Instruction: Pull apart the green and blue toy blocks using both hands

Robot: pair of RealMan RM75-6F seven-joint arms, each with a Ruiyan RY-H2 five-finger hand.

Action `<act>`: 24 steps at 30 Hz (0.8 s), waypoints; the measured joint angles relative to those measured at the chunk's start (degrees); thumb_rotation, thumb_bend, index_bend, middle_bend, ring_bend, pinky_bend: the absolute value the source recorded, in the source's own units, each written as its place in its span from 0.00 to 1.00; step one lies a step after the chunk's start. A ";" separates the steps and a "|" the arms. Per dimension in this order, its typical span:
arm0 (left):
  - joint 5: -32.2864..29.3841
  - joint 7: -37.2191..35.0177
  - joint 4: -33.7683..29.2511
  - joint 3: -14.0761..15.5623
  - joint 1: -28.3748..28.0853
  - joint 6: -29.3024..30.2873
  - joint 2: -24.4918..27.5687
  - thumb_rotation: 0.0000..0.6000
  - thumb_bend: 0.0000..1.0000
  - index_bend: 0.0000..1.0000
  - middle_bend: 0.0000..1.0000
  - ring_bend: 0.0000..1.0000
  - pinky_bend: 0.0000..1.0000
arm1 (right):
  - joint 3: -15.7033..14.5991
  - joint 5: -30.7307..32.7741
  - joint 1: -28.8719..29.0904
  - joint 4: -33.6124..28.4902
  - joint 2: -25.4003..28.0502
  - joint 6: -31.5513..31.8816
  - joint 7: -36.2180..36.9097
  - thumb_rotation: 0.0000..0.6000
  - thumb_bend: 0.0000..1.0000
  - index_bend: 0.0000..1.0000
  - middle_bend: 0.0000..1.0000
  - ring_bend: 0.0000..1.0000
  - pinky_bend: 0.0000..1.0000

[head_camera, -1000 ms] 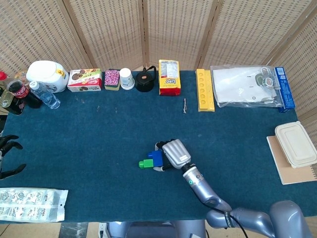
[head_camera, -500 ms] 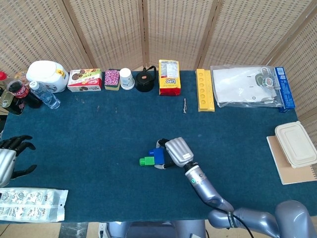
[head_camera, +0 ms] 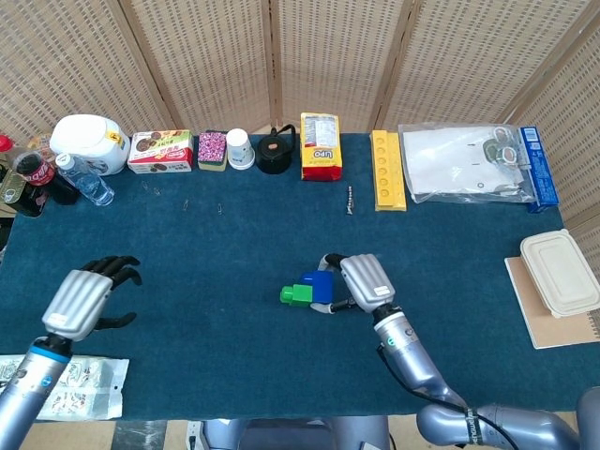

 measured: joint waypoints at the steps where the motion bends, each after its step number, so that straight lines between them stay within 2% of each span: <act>1: -0.97 0.79 -0.75 -0.39 -1.05 -1.43 -0.27 1.00 0.18 0.45 0.32 0.30 0.40 | 0.22 0.86 -0.17 -1.17 0.86 0.35 -0.86 0.88 0.14 0.61 0.65 0.75 0.66; 6: -7.37 5.11 -3.73 -3.25 -7.63 -8.43 -2.62 1.00 0.18 0.45 0.32 0.30 0.40 | 1.06 4.53 -1.09 -5.51 4.46 2.34 -3.46 0.88 0.15 0.61 0.65 0.75 0.66; 14: -16.37 8.84 -5.14 -7.84 -17.01 -16.01 -5.94 1.00 0.18 0.45 0.32 0.30 0.40 | 1.18 6.40 -1.96 -6.98 6.33 3.69 -2.78 0.88 0.14 0.61 0.65 0.75 0.67; 20: -20.75 9.35 -3.43 -10.40 -23.21 -19.41 -8.86 1.00 0.18 0.45 0.32 0.30 0.40 | 1.34 7.10 -2.16 -7.85 6.96 4.60 -2.39 0.89 0.15 0.61 0.65 0.75 0.67; 24: -22.55 9.65 -1.20 -11.08 -25.85 -19.70 -11.86 1.00 0.17 0.45 0.32 0.30 0.39 | 1.44 7.53 -2.41 -9.04 7.34 5.07 -1.70 0.88 0.15 0.61 0.65 0.75 0.67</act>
